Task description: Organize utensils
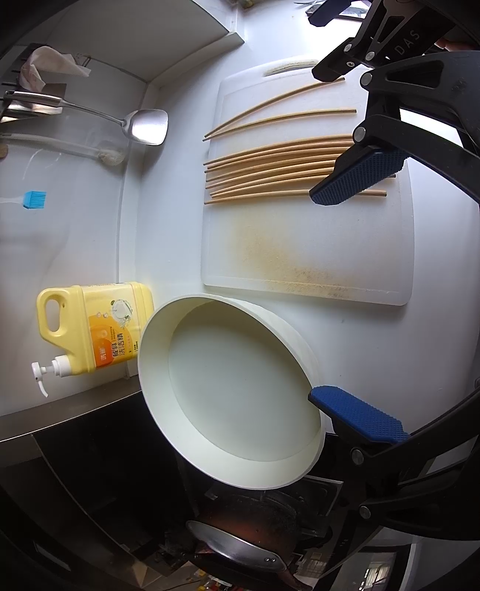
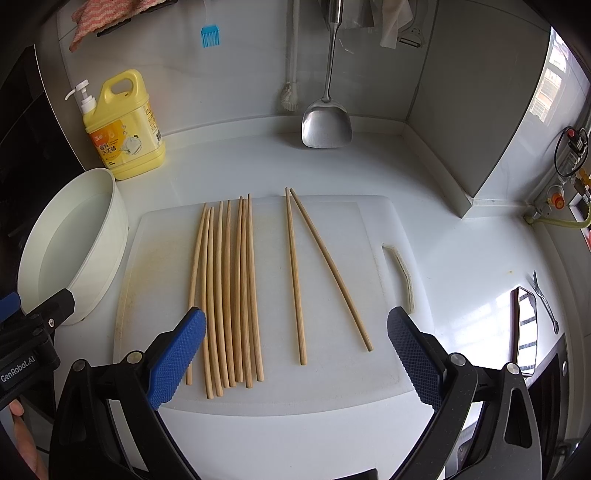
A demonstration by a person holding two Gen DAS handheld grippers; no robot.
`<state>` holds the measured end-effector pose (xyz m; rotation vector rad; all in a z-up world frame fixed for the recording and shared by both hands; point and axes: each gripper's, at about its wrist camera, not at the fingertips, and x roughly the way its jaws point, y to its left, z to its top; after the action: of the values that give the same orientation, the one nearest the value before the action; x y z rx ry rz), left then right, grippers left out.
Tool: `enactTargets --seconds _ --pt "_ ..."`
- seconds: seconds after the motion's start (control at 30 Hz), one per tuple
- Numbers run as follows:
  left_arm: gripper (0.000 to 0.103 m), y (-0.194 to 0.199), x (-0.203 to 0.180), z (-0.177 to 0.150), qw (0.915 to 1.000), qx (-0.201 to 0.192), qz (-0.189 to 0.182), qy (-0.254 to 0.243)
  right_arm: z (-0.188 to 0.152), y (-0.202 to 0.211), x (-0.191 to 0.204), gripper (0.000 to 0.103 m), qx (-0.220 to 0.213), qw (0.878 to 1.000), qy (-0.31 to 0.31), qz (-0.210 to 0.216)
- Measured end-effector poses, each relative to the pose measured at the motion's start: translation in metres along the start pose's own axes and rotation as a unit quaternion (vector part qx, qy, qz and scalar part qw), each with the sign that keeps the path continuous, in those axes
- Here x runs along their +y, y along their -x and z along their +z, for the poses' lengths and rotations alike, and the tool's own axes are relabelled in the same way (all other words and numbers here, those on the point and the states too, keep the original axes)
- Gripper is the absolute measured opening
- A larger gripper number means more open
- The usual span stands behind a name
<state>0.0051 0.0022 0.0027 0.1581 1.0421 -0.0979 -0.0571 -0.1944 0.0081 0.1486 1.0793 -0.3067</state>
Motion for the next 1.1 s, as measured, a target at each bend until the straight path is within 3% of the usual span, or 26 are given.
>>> enactTargets --seconds 1.1 --pt "0.097 -0.0009 -0.0011 -0.0011 1.0 0.001 -0.001 0.0 -0.0014 0.0002 0.0012 0.094 0.001 1.0 0.0 0.0"
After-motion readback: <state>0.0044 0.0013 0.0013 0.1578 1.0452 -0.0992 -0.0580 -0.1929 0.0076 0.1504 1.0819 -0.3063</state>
